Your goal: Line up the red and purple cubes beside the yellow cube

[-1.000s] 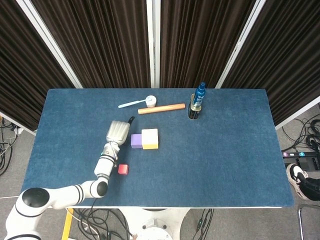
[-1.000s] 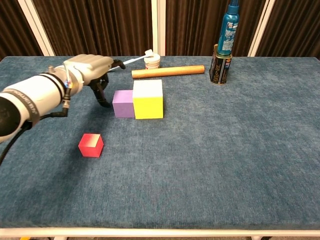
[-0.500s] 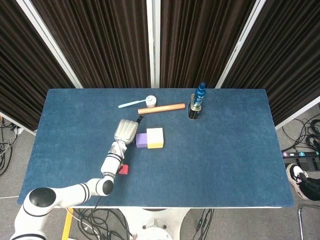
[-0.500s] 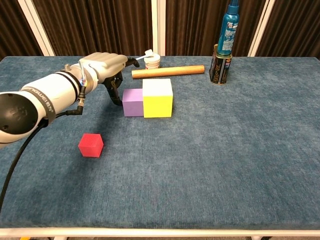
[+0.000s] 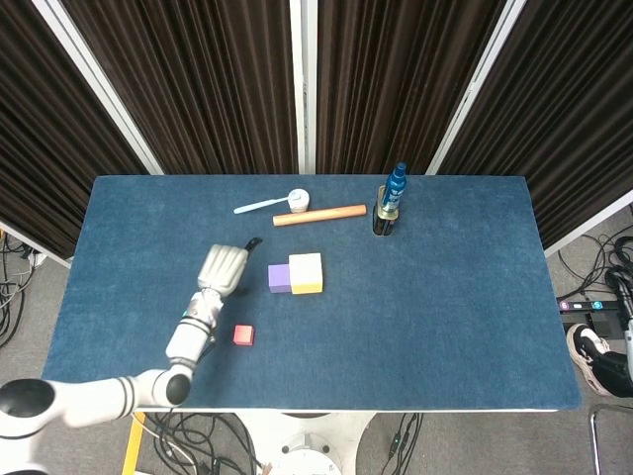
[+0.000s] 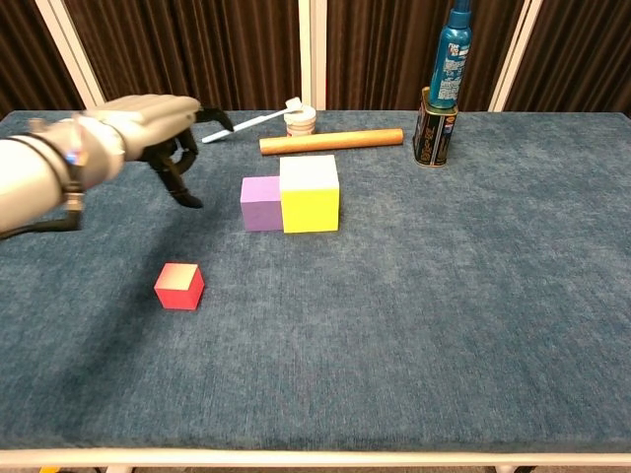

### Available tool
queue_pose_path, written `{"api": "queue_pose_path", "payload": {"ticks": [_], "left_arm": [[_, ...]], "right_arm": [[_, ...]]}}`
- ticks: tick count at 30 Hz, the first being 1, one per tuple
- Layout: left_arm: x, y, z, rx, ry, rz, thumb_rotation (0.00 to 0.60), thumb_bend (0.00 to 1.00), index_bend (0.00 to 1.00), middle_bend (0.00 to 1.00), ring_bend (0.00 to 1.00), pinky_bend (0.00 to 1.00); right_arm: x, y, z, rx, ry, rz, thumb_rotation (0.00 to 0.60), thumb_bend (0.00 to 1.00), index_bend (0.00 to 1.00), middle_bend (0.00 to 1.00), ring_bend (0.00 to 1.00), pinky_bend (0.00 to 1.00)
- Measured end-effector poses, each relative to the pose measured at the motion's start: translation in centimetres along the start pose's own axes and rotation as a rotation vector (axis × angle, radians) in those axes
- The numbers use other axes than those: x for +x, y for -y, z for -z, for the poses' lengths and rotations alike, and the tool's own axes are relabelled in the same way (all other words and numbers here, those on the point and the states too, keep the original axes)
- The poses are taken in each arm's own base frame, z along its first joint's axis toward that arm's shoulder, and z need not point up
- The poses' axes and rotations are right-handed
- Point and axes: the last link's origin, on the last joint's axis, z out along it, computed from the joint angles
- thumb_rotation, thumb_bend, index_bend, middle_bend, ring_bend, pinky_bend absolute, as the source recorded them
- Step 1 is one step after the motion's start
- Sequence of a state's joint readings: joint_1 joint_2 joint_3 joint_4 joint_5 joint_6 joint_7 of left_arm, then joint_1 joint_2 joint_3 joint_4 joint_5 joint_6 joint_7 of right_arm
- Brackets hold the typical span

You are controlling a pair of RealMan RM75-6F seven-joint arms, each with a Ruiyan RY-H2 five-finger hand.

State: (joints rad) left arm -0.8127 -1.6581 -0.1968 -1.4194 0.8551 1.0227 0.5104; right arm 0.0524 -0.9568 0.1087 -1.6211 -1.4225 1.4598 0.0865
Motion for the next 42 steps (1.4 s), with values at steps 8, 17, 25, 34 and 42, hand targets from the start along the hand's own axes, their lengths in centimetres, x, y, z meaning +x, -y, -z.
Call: {"api": "queue_pose_path", "payload": {"ticks": [8,17,25,34,42], "left_arm": [[0.6,1.0,6.9,-0.051,0.114,0.104,0.600,0.12,0.39,0.87,0.93,1.00],[-1.4,-0.4,9.8,-0.117,0.229,0.167,0.600,0.13,0.39,0.87,0.93,1.00],[-3.6,-1.2,8.2,-0.065,0.245,0.177,0.600,0.21,0.39,0.88,0.94,1.00],[-4.5,-1.2,7.2,-0.024,0.262,0.177,0.600,0.28,0.46,0.88,0.94,1.00],[-4.7,-1.0,7.3,-0.014,0.248,0.165,0.600,0.29,0.51,0.89,0.94,1.00]], "right_arm": [[-0.7,0.3,-0.5,0.026,0.014,-0.014,0.600,0.15,0.00,0.10,0.03,0.11],[-0.9,0.0,-0.5,0.022,0.021,-0.015,0.600,0.15,0.00,0.10,0.03,0.11],[-1.0,-0.2,-0.6,0.014,0.028,-0.015,0.600,0.15,0.00,0.10,0.03,0.11],[-1.1,-0.3,-0.6,0.013,0.033,-0.017,0.600,0.15,0.00,0.10,0.03,0.11],[-1.0,-0.3,-0.5,0.011,0.031,-0.017,0.600,0.15,0.00,0.10,0.03,0.11]]}}
